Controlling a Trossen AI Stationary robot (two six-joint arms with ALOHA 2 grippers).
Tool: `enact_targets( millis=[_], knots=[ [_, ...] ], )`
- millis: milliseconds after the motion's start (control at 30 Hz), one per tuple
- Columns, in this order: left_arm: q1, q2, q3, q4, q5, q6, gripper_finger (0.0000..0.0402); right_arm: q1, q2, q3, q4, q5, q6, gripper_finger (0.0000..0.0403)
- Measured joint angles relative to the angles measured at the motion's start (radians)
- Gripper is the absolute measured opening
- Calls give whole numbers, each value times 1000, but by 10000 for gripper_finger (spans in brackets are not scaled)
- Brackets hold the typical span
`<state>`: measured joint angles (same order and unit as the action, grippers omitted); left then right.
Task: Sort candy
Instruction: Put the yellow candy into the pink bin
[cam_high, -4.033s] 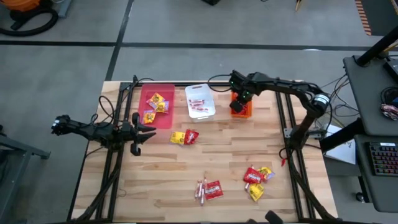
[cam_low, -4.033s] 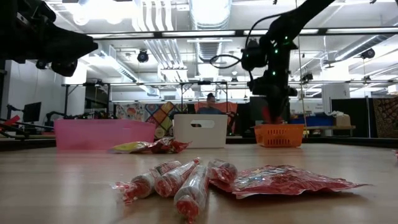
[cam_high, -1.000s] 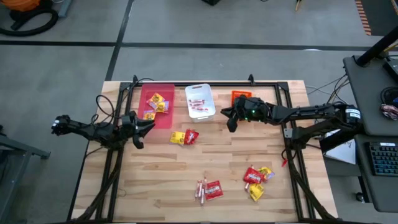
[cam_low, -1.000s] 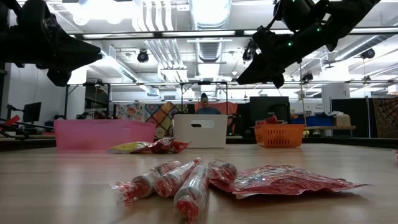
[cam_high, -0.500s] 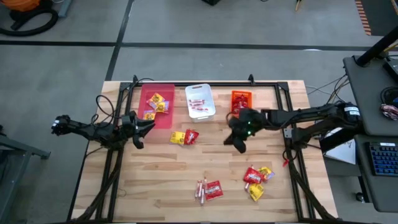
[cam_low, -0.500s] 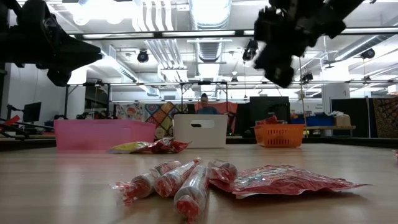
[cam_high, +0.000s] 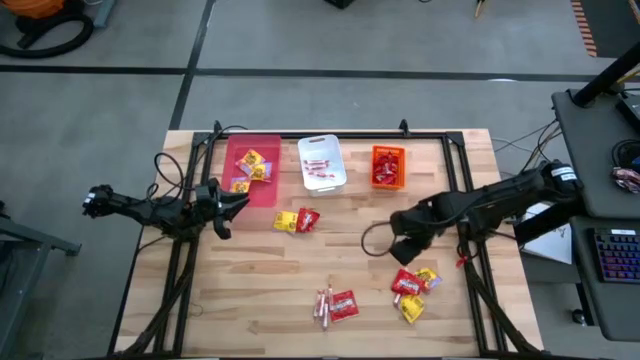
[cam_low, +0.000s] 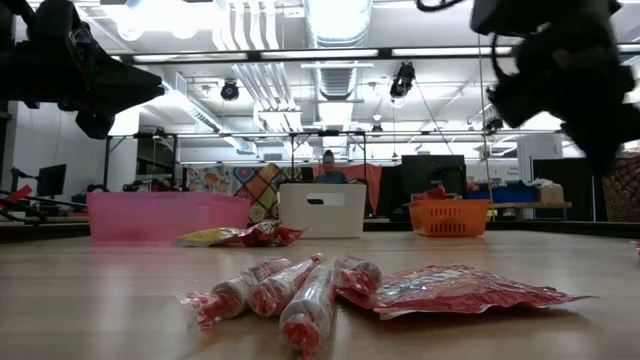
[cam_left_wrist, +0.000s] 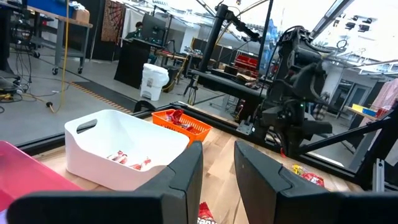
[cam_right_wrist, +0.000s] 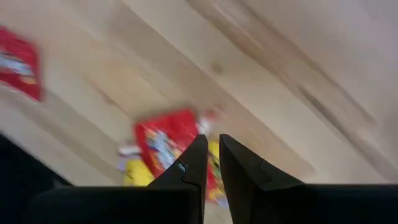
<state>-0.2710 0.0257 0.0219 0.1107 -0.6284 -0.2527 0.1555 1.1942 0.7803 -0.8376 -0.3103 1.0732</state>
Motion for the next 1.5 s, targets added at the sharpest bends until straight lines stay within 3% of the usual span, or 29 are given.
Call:
enact_targets(
  millis=[100, 200, 300, 433, 800, 967, 1233, 1500],
  knots=[
    [0, 0, 0, 0, 0, 5, 77, 41, 0, 0, -61, -2, 25, 34],
    [0, 0, 0, 1, 0, 22, 77, 85, 0, 0, -79, 3, -103, 34],
    [0, 0, 0, 2, 0, 34, 77, 122, 0, 0, -79, 13, -133, 34],
    [0, 0, 0, 6, 0, 34, 77, 151, 0, 0, -101, 4, 23, 41],
    [0, 0, 0, 10, 0, 43, 77, 231, 0, 0, -102, 14, 195, 166],
    [0, 0, 0, 10, 0, 61, 77, 253, 9, -10, -102, 53, 211, 203],
    [0, 0, 0, 10, 0, 61, 77, 288, 60, -46, -98, 48, 199, 215],
    [0, 0, 0, 9, -1, 61, 77, 288, 86, -109, 28, 45, 163, 215]
  ],
)
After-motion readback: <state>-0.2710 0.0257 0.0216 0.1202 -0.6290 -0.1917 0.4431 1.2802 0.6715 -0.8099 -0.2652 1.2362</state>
